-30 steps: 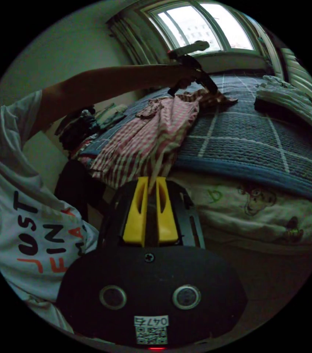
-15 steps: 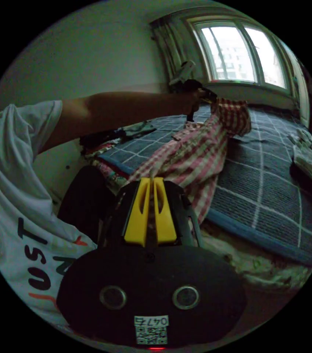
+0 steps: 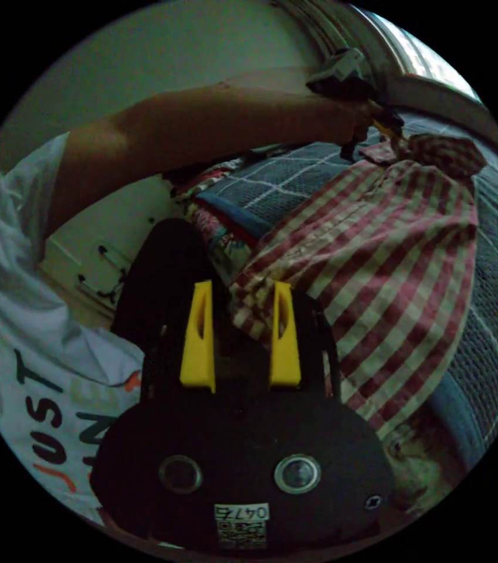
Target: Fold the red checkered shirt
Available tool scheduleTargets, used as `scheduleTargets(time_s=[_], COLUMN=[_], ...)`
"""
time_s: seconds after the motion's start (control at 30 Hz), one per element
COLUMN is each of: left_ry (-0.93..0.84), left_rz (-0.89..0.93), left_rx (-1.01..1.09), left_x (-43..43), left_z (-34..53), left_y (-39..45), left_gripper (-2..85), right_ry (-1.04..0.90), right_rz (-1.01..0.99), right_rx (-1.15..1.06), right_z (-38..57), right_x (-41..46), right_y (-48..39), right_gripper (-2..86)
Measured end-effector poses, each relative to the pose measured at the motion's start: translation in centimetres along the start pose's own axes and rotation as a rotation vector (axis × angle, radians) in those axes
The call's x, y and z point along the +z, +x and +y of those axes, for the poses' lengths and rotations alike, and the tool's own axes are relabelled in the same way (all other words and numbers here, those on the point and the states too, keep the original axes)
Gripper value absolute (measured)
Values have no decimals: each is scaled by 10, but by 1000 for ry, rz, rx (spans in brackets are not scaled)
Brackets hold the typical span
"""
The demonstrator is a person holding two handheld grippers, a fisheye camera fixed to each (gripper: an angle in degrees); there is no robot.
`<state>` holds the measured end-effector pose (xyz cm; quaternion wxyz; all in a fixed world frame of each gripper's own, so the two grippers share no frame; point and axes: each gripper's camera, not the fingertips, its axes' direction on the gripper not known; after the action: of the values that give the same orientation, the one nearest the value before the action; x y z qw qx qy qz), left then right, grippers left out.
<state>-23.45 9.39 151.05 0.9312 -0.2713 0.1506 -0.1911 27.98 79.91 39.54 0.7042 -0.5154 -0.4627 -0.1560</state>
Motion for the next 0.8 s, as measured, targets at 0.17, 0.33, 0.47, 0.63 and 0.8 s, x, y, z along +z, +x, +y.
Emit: scheduleTargets(time_s=[0.17,0.33,0.47,0.63,0.8], left_ry=[64,148,161,185,203], left_rz=[76,248,276,325,387], left_rx=[31,65,102,139,160], left_x=[-8,-21,-25,-26,-33], left_z=[17,41,56,75,93], left_y=[-20,-44,-59,-83,-100], left_gripper=[-8,-10,-10,-10,-10], right_ry=[244,205,78,134,104], right_rz=[131,583,742,348,193], right_rx=[-31,-70,-58,229,234], right_z=[-36,-130,-212,-265,-323], right_x=[-72,-123,-116,-108,-88], right_y=[32,122,218,313,348], right_gripper=[71,55,53,56,-1])
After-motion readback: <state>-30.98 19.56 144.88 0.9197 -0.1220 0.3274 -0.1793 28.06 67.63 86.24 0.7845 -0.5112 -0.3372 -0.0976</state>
